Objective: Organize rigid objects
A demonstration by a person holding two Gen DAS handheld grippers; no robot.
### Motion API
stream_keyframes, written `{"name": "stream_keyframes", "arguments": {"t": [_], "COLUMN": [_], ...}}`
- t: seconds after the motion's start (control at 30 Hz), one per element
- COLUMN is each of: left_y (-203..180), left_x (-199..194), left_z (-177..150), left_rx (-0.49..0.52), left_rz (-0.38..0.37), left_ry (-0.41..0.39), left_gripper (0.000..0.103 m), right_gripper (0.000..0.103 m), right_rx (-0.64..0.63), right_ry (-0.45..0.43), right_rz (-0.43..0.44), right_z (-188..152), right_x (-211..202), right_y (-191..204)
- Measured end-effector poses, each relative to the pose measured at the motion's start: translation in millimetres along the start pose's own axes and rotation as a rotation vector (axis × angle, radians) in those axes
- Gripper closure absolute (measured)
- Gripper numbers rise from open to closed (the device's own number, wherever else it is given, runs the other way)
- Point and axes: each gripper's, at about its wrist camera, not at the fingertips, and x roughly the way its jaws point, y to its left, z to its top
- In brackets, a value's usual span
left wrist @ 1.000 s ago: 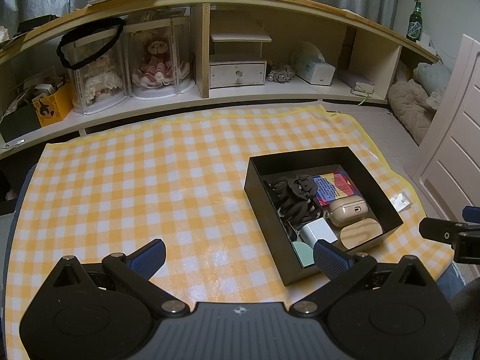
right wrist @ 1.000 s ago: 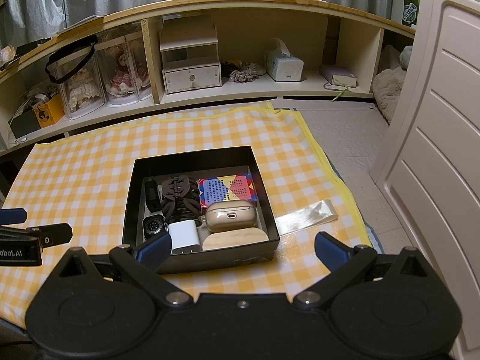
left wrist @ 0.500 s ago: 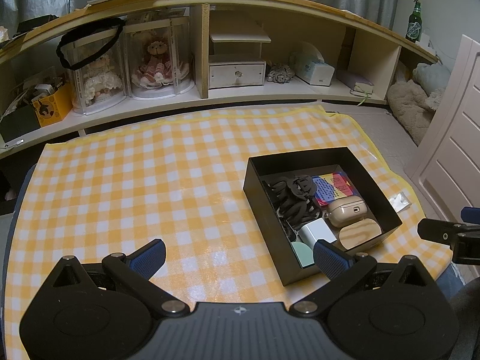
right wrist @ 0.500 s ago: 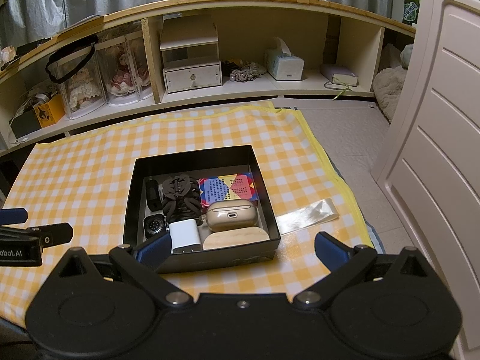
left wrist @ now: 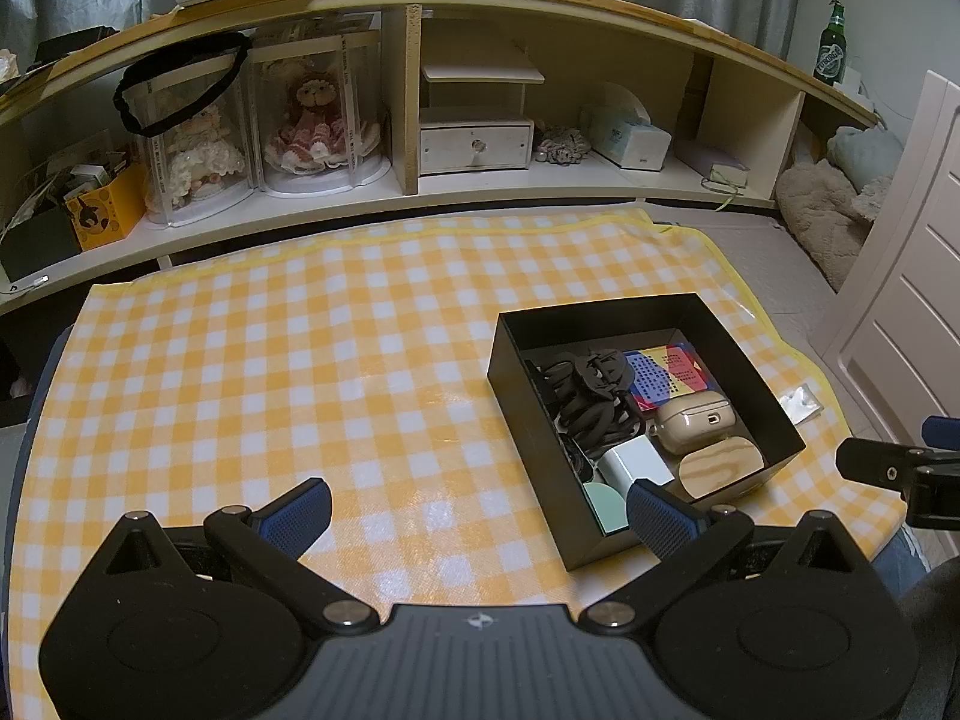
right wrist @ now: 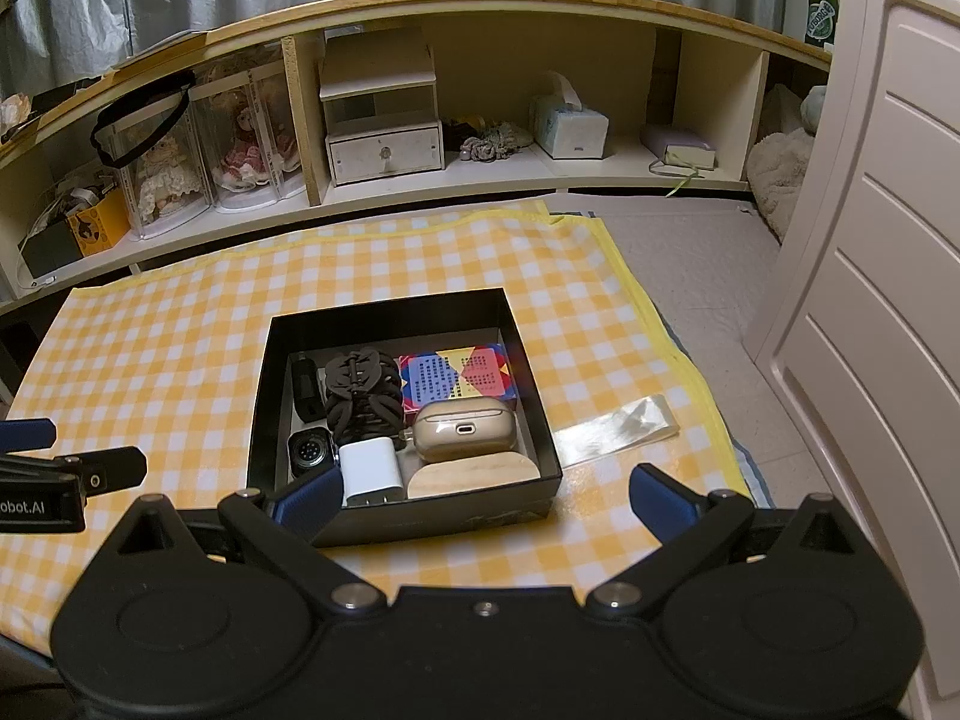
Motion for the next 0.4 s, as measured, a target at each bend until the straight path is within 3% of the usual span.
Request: {"name": "stream_keyframes", "arguments": {"t": [0.4], "left_y": [0.4], "left_x": [0.1], "left_z": [0.1], "left_rx": [0.0], "left_rz": [-0.001], "left_ry": [-0.001], "left_gripper": [0.0], "right_gripper": [0.0], "right_rx": [0.0], "right_ry": [0.001], "right_rz": [0.0], "right_z": [0.0], "right_x": [0.2], "right_y": [0.4]}}
